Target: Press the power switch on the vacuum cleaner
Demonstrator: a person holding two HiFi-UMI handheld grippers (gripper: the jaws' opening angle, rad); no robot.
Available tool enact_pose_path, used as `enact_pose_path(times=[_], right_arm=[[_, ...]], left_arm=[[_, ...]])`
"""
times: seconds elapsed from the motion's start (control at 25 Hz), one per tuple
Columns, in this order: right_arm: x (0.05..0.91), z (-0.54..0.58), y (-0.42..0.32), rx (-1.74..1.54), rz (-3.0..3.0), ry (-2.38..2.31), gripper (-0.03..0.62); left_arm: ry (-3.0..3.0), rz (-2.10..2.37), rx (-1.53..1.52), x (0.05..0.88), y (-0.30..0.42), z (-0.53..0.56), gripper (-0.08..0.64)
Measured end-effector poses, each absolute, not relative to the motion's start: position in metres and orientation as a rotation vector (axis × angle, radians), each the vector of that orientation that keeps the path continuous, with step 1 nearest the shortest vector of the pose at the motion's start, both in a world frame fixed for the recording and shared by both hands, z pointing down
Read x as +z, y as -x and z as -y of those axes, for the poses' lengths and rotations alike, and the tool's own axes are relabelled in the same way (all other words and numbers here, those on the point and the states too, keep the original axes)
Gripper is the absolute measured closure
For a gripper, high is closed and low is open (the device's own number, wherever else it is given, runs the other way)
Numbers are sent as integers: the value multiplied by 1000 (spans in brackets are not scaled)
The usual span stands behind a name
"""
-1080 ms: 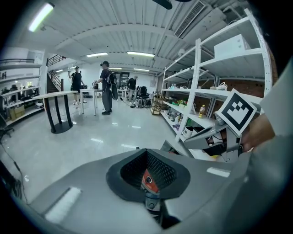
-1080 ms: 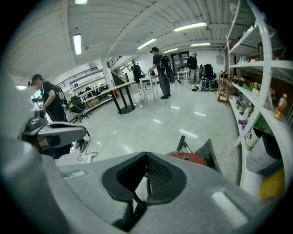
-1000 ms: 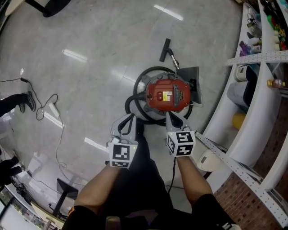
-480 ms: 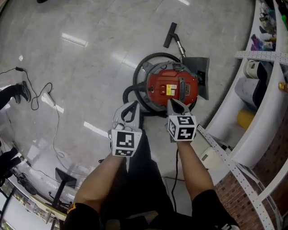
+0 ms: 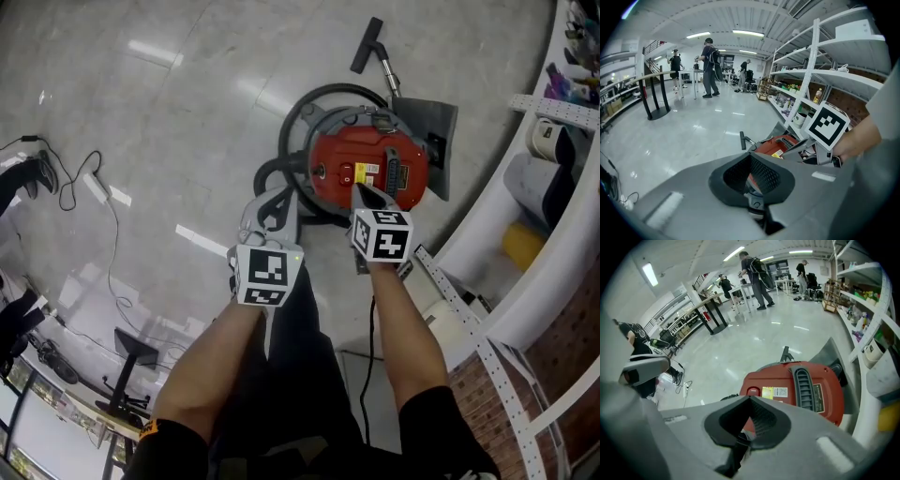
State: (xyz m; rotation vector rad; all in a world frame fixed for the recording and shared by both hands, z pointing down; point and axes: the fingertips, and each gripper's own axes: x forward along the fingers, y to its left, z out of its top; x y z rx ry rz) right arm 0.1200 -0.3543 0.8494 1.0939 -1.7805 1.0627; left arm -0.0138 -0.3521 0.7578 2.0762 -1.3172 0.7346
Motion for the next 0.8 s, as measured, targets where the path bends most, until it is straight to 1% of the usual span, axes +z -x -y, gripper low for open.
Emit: enact_pose_path(times=[0.32,0.8], right_arm=[[876,354,-115,1074,1754,-1019,600],[888,353,-107,1017,1708,-977,600]], left_arm=[[-2045,1291,793,787,10,353,545],[-2041,1268,825,797,13,349,545]])
